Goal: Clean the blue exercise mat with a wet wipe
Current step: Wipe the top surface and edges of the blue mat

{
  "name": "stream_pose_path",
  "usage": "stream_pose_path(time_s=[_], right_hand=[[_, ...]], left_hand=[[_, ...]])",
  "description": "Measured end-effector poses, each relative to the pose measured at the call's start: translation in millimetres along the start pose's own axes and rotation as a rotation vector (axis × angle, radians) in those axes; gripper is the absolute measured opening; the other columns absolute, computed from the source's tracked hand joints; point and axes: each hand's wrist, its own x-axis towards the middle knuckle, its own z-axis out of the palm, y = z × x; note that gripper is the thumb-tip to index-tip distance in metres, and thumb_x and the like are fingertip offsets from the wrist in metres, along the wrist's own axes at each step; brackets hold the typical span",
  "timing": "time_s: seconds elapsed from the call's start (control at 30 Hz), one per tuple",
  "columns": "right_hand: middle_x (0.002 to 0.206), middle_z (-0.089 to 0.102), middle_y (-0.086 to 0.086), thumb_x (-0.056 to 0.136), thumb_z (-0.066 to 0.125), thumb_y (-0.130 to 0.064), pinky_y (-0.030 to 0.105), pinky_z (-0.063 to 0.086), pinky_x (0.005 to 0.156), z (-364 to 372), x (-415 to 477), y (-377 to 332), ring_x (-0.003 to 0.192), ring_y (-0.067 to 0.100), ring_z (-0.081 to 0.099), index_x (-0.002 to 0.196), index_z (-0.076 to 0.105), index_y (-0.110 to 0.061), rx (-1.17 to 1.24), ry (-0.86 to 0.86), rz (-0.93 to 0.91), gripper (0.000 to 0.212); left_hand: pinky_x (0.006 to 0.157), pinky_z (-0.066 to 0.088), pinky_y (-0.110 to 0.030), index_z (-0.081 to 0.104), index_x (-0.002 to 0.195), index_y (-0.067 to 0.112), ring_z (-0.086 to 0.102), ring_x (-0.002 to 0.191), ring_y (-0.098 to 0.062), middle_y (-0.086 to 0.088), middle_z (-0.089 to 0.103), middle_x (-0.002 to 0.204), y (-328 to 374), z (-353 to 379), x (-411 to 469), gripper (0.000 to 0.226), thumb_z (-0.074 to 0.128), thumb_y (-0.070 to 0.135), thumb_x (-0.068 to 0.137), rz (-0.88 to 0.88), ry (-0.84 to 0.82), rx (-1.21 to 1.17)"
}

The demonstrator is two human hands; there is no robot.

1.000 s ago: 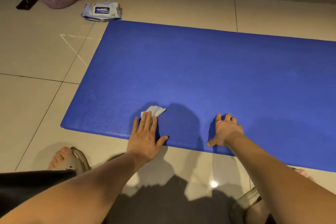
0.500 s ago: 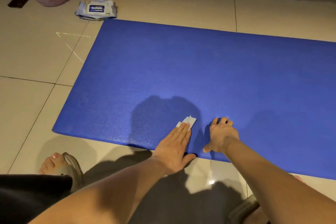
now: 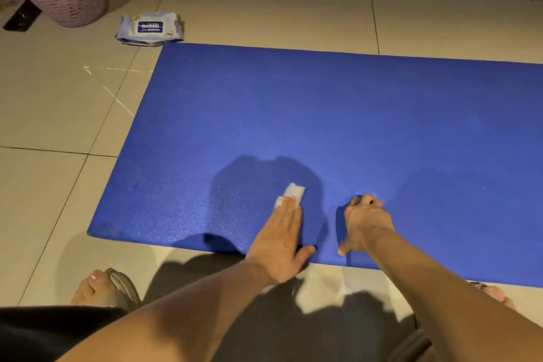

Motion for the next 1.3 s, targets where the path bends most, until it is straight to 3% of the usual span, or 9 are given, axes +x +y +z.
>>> stream_pose_path(time_s=[0.1, 0.2, 0.33, 0.47, 0.63, 0.87, 1.0, 1.17, 1.3], right_hand=[[0.147, 0.039, 0.018, 0.066, 0.080, -0.070, 0.040, 0.050, 0.099, -12.6, 4.5, 0.5, 0.138, 0.039, 0.039, 0.147, 0.039, -0.012, -0.026, -0.063, -0.030, 0.108], [0.131, 0.054, 0.001, 0.069, 0.079, -0.069, 0.036, 0.049, 0.085, -44.0, 11.9, 5.2, 0.125, 0.024, 0.053, 0.135, 0.049, -0.023, 0.076, -0.094, -0.029, 0.086], [0.158, 0.027, 0.017, 0.063, 0.080, -0.073, 0.045, 0.044, 0.105, -67.6, 31.5, 6.9, 0.143, 0.035, 0.036, 0.159, 0.014, -0.014, 0.097, -0.025, -0.008, 0.130], [0.164, -0.003, 0.028, 0.064, 0.082, -0.071, 0.051, 0.035, 0.115, -52.7, 42.6, -3.3, 0.152, 0.044, 0.010, 0.160, -0.014, -0.010, 0.025, -0.059, -0.060, 0.148], [0.162, 0.000, 0.030, 0.063, 0.086, -0.065, 0.050, 0.040, 0.111, -51.7, 48.1, -6.3, 0.151, 0.047, 0.010, 0.159, -0.014, -0.006, -0.049, -0.062, -0.099, 0.150], [0.158, 0.011, 0.011, 0.067, 0.084, -0.062, 0.046, 0.032, 0.114, -57.9, 61.9, 42.2, 0.146, 0.033, 0.020, 0.161, -0.011, -0.024, -0.215, -0.007, -0.296, 0.139], [0.157, 0.013, 0.020, 0.065, 0.083, -0.065, 0.048, 0.029, 0.115, -40.7, 61.8, 40.8, 0.144, 0.038, 0.022, 0.160, -0.006, -0.010, -0.369, 0.203, -0.313, 0.141], [0.161, -0.002, 0.034, 0.056, 0.085, -0.069, 0.057, 0.021, 0.118, -41.2, 69.5, 39.7, 0.151, 0.049, 0.003, 0.157, -0.008, 0.000, -0.357, 0.224, -0.268, 0.154], [0.160, -0.002, 0.035, 0.055, 0.085, -0.071, 0.053, 0.028, 0.116, -40.3, 74.6, 44.4, 0.151, 0.048, 0.005, 0.158, -0.011, -0.001, -0.320, 0.207, -0.300, 0.157]], left_hand=[[0.125, -0.014, -0.037, -0.007, 0.161, 0.005, -0.039, 0.147, -0.016, -0.006, -0.029, 0.164, 4.9, -3.8, 7.6, 0.084, 0.030, 0.057, 0.106, 0.089, -0.174, 0.049], [0.126, -0.012, -0.040, -0.008, 0.161, 0.006, -0.029, 0.152, -0.021, -0.009, -0.023, 0.167, -29.9, -12.3, 3.8, 0.087, 0.021, 0.064, 0.104, 0.060, -0.157, 0.201], [0.126, -0.001, -0.045, 0.009, 0.160, -0.002, -0.010, 0.157, -0.031, -0.018, -0.002, 0.169, -79.9, -20.5, -11.7, 0.098, 0.014, 0.073, 0.097, -0.244, 0.021, 0.193], [0.128, -0.004, -0.043, 0.000, 0.160, -0.002, -0.019, 0.155, -0.029, -0.017, -0.019, 0.167, -81.3, -25.4, -12.2, 0.104, 0.010, 0.077, 0.094, -0.397, 0.017, 0.097], [0.128, 0.000, -0.045, 0.009, 0.158, -0.009, -0.020, 0.155, -0.027, -0.012, -0.022, 0.167, -34.5, -22.4, 12.9, 0.094, 0.035, 0.061, 0.100, -0.149, 0.112, 0.000], [0.128, 0.002, -0.042, 0.015, 0.161, 0.000, -0.017, 0.156, -0.022, -0.013, -0.005, 0.169, -20.2, 1.8, 37.9, 0.086, 0.030, 0.061, 0.102, 0.107, -0.022, 0.091], [0.126, 0.008, -0.045, 0.023, 0.159, 0.000, 0.007, 0.157, -0.029, -0.018, 0.015, 0.168, -57.4, -6.5, 25.9, 0.091, 0.027, 0.069, 0.100, -0.163, 0.070, 0.172], [0.128, 0.007, -0.044, 0.006, 0.162, 0.002, -0.005, 0.158, -0.025, -0.011, -0.003, 0.171, -80.2, -21.0, 16.2, 0.105, 0.021, 0.079, 0.093, -0.591, 0.159, 0.004], [0.128, 0.004, -0.046, 0.008, 0.160, -0.005, -0.005, 0.158, -0.029, -0.013, -0.004, 0.171, -43.1, -20.7, 41.6, 0.100, 0.033, 0.069, 0.098, -0.463, 0.288, -0.062]])
